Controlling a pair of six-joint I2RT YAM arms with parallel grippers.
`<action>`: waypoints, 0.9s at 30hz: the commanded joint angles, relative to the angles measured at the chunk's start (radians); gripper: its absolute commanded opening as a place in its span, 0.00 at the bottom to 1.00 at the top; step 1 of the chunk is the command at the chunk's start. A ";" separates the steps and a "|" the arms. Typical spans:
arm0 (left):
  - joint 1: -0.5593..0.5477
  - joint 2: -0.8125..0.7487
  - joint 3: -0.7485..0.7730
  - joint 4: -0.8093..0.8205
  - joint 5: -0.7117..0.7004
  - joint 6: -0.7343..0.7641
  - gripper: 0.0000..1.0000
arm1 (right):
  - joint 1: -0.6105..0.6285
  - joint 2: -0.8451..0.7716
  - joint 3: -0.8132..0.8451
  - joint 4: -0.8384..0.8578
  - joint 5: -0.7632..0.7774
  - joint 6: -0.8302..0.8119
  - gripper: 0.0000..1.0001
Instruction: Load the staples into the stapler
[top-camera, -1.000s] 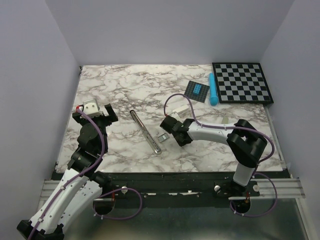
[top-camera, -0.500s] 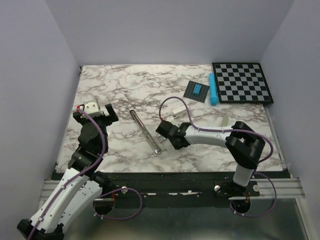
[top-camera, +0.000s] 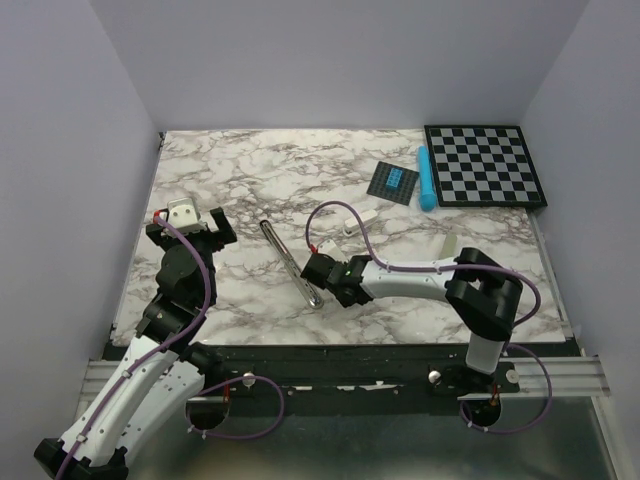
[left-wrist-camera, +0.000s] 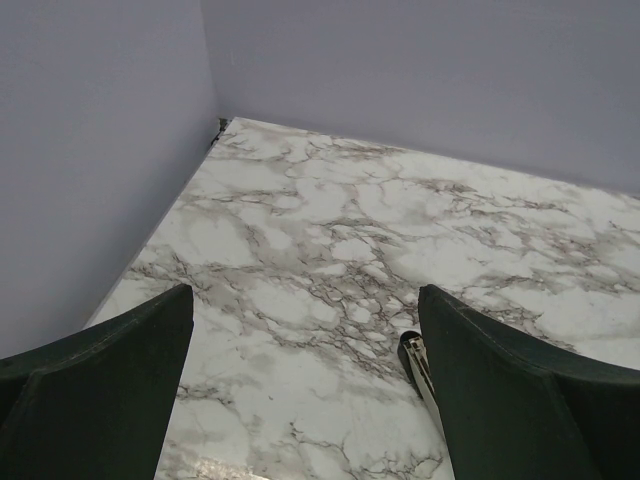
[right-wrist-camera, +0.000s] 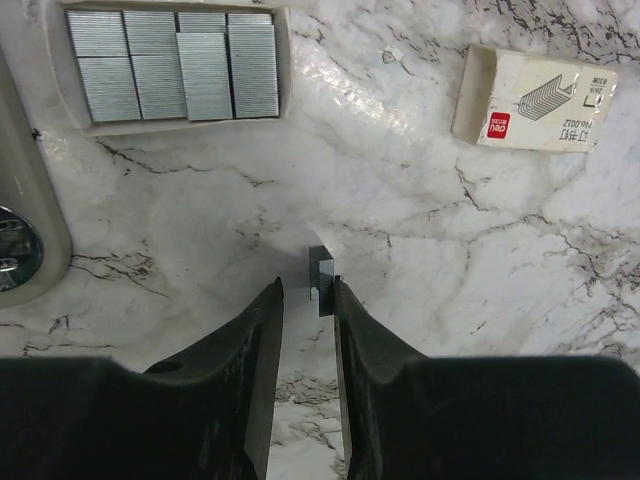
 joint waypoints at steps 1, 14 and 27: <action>0.010 -0.007 -0.002 -0.010 0.011 -0.008 0.99 | 0.025 0.013 -0.057 0.027 -0.096 0.052 0.36; 0.010 -0.007 -0.003 -0.011 0.007 -0.008 0.99 | 0.046 0.066 -0.007 -0.115 0.119 0.118 0.08; 0.010 -0.004 -0.003 -0.011 0.009 -0.008 0.99 | 0.059 0.010 -0.047 -0.019 0.019 0.085 0.33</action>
